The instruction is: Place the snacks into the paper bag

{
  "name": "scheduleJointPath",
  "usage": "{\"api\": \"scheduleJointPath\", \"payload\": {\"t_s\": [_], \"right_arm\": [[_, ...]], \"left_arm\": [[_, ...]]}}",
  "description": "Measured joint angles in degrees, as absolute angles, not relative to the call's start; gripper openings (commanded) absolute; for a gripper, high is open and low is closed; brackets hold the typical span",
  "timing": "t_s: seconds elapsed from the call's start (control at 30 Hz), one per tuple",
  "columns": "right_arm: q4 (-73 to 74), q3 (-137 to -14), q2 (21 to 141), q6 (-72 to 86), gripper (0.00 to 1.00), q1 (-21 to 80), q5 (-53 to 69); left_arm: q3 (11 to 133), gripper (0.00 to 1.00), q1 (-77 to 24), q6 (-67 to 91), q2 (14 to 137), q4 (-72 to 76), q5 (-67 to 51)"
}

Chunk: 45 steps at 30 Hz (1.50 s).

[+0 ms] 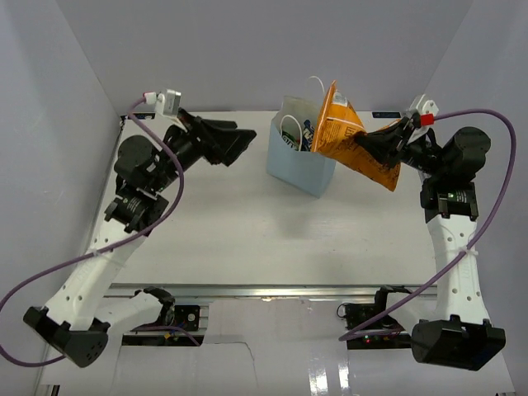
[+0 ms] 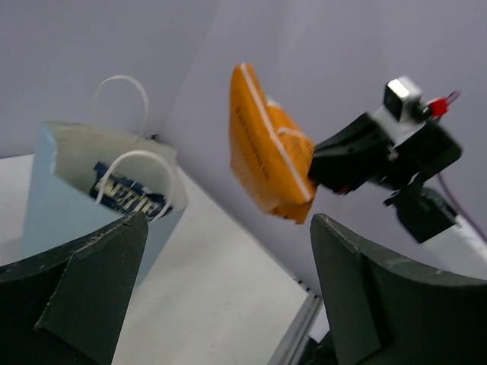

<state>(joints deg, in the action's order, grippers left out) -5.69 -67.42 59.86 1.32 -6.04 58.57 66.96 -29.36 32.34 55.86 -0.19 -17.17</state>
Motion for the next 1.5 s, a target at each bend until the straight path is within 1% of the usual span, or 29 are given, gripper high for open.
{"api": "scheduleJointPath", "payload": {"t_s": [0.13, 0.33, 0.5, 0.63, 0.73, 0.77, 0.8, 0.87, 0.9, 0.93, 1.13, 1.3, 1.5], "right_arm": [[-6.1, -65.1, 57.2, 1.1, 0.08, -5.4, 61.9], [-6.2, -65.0, 57.1, 0.9, 0.08, -4.6, 63.4], [-6.5, -67.8, 60.9, 1.0, 0.08, -3.1, 63.2], [-6.6, -71.6, 64.7, 0.9, 0.08, -0.8, 61.4], [-6.4, -74.3, 67.1, 0.5, 0.08, 2.7, 59.2], [-6.3, -75.5, 67.9, 0.0, 0.08, 3.9, 58.2], [-6.0, -76.7, 68.7, -0.5, 0.08, 5.0, 57.2], [-5.4, -79.8, 70.6, -1.7, 0.08, 7.1, 55.2], [-5.0, -81.5, 71.7, -2.2, 0.08, 8.0, 54.0], [-4.6, -83.4, 72.9, -2.6, 0.08, 8.7, 52.8], [-3.9, -95.8, 82.8, -3.4, 0.08, 11.3, 48.6], [-4.5, -105.1, 90.9, -1.5, 0.08, 12.4, 47.7], [-6.2, -107.2, 96.9, 2.1, 0.08, 12.8, 47.4]], "left_arm": [[77.9, 0.98, -29.4, 39.2, 67.0, 3.5, -22.6], [84.9, 0.98, -31.2, 46.1, 80.7, 4.4, -28.8], [90.4, 0.98, -35.2, 48.6, 88.4, 3.6, -31.7], [95.7, 0.98, -37.6, 49.0, 91.4, 3.3, -32.5], [100.1, 0.88, -38.7, 49.0, 93.3, 3.0, -32.4], [101.9, 0.76, -38.8, 49.0, 94.2, 2.8, -32.2], [103.8, 0.7, -38.7, 49.1, 95.1, 2.7, -31.9], [106.2, 0.62, -38.5, 48.8, 96.3, 2.4, -31.1], [107.9, 0.56, -38.3, 48.5, 97.1, 1.8, -30.4], [109.3, 0.54, -38.1, 48.2, 97.7, 1.4, -29.7], [118.5, 0.53, -37.5, 44.0, 100.3, -4.0, -23.9], [125.1, 0.53, -37.6, 40.9, 103.4, -6.6, -21.9], [127.2, 0.53, -37.8, 39.6, 106.7, -7.7, -21.6]]}}
